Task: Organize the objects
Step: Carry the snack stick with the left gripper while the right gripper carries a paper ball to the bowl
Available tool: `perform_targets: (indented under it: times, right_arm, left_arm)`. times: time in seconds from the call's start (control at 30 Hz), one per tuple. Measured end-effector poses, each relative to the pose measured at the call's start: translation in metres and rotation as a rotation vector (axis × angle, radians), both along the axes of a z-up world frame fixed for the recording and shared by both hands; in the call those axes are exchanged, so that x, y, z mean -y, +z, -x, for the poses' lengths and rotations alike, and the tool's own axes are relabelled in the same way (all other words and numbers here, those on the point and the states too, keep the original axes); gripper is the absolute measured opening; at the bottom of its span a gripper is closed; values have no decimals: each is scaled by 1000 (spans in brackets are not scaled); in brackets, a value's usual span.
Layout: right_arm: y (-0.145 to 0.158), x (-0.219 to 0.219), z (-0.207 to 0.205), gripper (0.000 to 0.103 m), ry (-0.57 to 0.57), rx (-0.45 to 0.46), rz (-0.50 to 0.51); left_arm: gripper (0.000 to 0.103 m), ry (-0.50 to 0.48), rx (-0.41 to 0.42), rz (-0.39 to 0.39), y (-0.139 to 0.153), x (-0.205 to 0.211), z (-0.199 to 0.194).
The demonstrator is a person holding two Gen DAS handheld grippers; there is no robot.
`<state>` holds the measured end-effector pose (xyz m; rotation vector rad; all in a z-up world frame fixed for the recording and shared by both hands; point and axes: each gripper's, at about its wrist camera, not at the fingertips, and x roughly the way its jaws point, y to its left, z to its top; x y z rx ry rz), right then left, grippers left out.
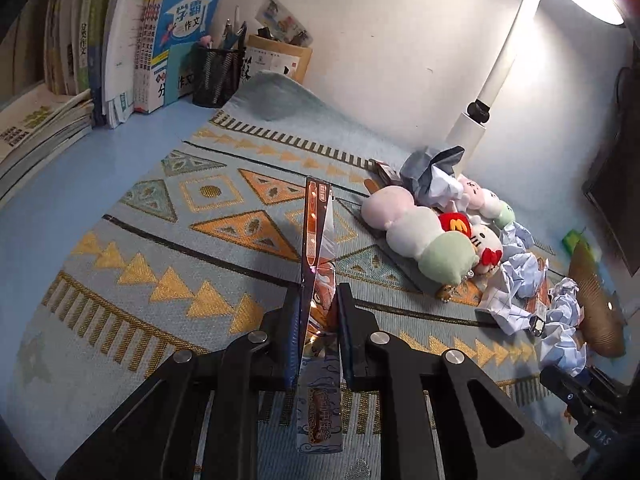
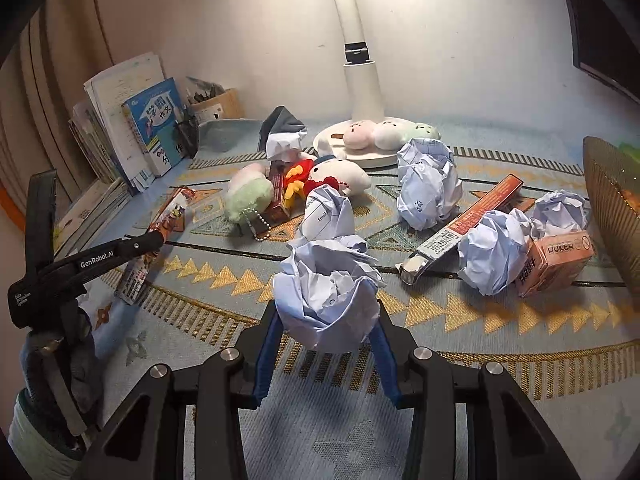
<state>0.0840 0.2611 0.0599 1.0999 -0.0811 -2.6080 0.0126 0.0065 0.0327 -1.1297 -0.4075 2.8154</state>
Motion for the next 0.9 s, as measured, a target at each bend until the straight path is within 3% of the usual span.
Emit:
perform_targets:
  times: [0.13,0.23,0.33,0.4,0.53,0.6,0.7,0.9]
  right_arm:
    - [5,-8,-13,42,-36,-37,-3]
    - [7,-28,-22,42,-52,-11,43]
    - [18,-64,-32,42,-108,-13,22]
    - [37,-94,-39,42,-166,-51,-3]
    - [85,-171,-42,42,-332,-135,5]
    - [102,-213,-37,42,-474,-128,-42]
    - [112,-273,-29,42,-597,-96,-48]
    - [114,-343,-12,42,-652,-22,-63]
  left_arm:
    - [14,-15,4,42,0,-9,1]
    - [14,-19,18,48,0,-10,3]
    - [14,-100,45,150,8,-33,12]
    - [14,-159,2,108,29,-55,11]
    - [14,-316,-87,59,75,-135,11]
    - [14,-410,-114,67,91,-187,12]
    - [14,-518,-142,91,105,-264,13]
    - [14,-634,-126,99,105,-375,17]
